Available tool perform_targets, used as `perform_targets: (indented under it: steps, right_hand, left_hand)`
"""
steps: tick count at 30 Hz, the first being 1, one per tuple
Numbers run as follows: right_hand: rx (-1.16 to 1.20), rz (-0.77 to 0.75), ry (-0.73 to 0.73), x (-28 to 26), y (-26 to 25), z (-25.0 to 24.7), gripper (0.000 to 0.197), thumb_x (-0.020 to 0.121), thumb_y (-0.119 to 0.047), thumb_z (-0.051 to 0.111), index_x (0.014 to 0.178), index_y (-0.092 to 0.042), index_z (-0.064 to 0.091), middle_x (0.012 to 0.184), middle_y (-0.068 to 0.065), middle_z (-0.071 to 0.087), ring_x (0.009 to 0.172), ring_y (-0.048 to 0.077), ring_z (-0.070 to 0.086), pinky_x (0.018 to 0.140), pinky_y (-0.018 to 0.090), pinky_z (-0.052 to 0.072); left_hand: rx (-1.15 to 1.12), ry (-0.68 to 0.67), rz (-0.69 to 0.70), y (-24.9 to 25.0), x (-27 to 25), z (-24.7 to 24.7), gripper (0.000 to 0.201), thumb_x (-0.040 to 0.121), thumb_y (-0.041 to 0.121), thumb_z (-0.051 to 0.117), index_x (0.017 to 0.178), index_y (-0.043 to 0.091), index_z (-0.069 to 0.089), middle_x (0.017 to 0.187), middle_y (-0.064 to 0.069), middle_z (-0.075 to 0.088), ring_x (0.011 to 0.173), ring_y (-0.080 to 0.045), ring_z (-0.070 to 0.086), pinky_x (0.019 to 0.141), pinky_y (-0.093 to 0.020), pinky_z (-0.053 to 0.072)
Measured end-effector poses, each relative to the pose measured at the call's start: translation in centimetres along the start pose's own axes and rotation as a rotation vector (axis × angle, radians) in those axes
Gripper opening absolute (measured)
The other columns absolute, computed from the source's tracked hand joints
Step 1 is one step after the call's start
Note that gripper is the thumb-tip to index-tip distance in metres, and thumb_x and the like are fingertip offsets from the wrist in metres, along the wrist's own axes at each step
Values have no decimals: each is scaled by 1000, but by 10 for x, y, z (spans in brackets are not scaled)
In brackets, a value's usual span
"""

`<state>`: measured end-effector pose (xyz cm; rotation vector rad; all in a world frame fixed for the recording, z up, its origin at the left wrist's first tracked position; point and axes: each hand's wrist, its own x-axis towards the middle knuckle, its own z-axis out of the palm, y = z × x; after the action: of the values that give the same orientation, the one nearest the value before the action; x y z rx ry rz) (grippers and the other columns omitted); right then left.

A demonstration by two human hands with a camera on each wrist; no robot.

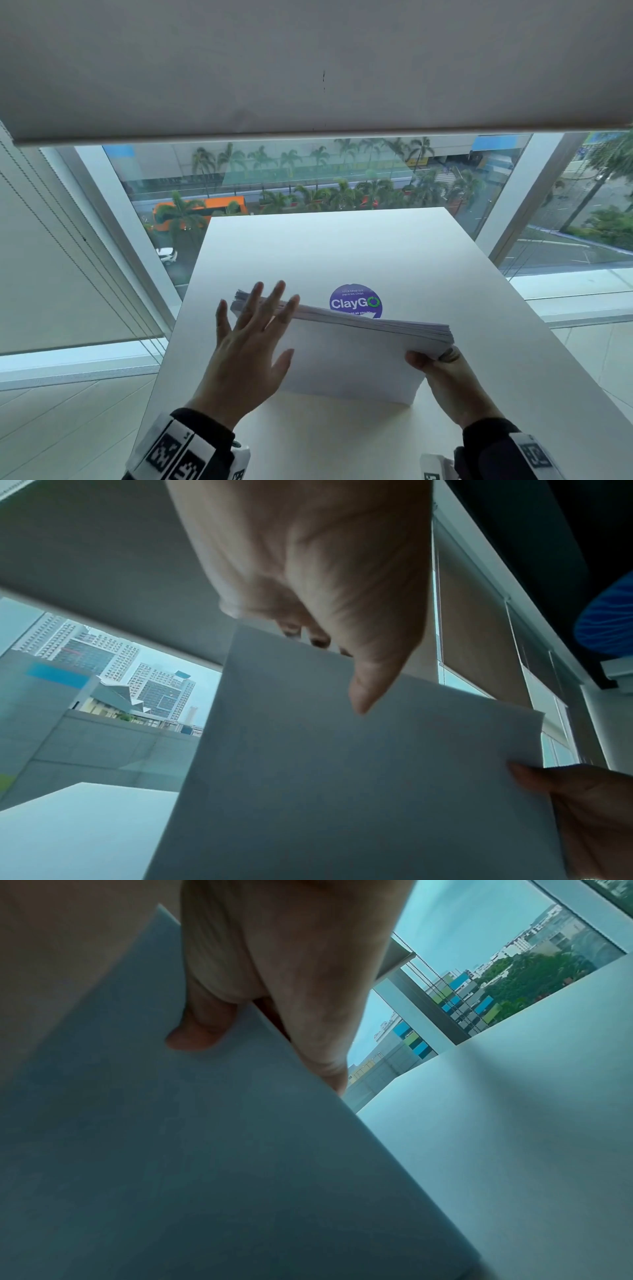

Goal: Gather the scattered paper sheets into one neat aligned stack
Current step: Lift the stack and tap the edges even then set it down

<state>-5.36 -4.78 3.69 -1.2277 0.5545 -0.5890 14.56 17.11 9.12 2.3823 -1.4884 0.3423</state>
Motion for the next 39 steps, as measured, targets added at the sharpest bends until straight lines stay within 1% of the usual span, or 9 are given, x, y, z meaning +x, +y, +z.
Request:
perform_targets:
  steps: [4, 7, 10, 12, 15, 29, 31, 34, 39]
  right_hand:
    - [56, -3, -7, 0, 2, -3, 63, 23, -47, 91, 75, -14, 79, 75, 0, 75, 73, 10, 67, 70, 17, 53]
    - [71, 6, -4, 0, 2, -4, 62, 22, -47, 92, 73, -13, 79, 75, 0, 75, 72, 10, 67, 70, 17, 53]
    - [84, 6, 5, -1, 2, -2, 61, 22, -46, 92, 72, -13, 78, 74, 0, 75, 71, 10, 67, 68, 16, 53]
    - [75, -3, 18, -2, 2, -3, 62, 23, -46, 92, 72, -11, 78, 75, 1, 74, 72, 11, 66, 68, 18, 53]
    - [86, -20, 28, -5, 1, -3, 63, 23, -46, 92, 73, -10, 78, 75, 3, 74, 73, 12, 67, 69, 18, 54]
    - [10, -107, 16, -3, -11, 3, 70, 27, -47, 91, 87, -15, 76, 86, 4, 74, 80, 11, 67, 71, 17, 54]
    - [-26, -93, 34, -5, -7, 5, 63, 28, -48, 91, 83, -19, 78, 80, 2, 75, 75, 9, 68, 69, 17, 54]
    - [-61, -89, 99, -7, -4, 11, 10, 60, -15, 84, 65, -22, 78, 63, -5, 72, 60, 4, 65, 66, 24, 51]
    - [-92, -110, 192, -9, -9, 11, 33, 75, 17, 61, 64, -13, 69, 55, -8, 69, 51, 1, 61, 52, 11, 48]
  left_hand:
    - [-270, 292, -273, -7, 2, -1, 87, 70, 46, 54, 147, 23, 19, 155, -4, 24, 146, -17, 6, 112, -53, 16]
    - [-905, 188, -543, -19, 0, 2, 114, 58, 45, 73, 149, 27, 7, 154, -7, 29, 144, -22, 21, 117, -39, 20]
    - [-1299, 67, -656, -25, -6, 17, 70, 61, 19, 80, 125, 22, 53, 118, -8, 69, 126, -31, 51, 98, -24, 48]
    - [-1288, 116, -659, -22, -7, 25, 27, 69, 5, 73, 90, 20, 67, 78, 10, 77, 92, -14, 69, 70, -9, 52]
    - [-1292, 186, -626, -18, -8, 27, 25, 78, -6, 67, 81, 19, 67, 69, 15, 74, 66, 3, 66, 62, -8, 51]
    - [-1401, 140, -583, -27, -17, 34, 52, 45, 23, 80, 95, 15, 65, 73, 10, 74, 71, -4, 66, 64, -13, 53]
    - [-1381, 110, -617, -27, -18, 41, 34, 54, 17, 83, 85, 11, 72, 72, 5, 76, 73, -13, 67, 62, -14, 54]
    - [-1317, 149, -678, -21, -19, 46, 29, 68, -8, 75, 62, 20, 76, 64, 7, 74, 63, -6, 66, 59, -13, 53]
    - [-1271, 229, -658, -7, -20, 35, 28, 74, -8, 70, 70, 19, 71, 61, 13, 73, 59, 3, 65, 60, -10, 52]
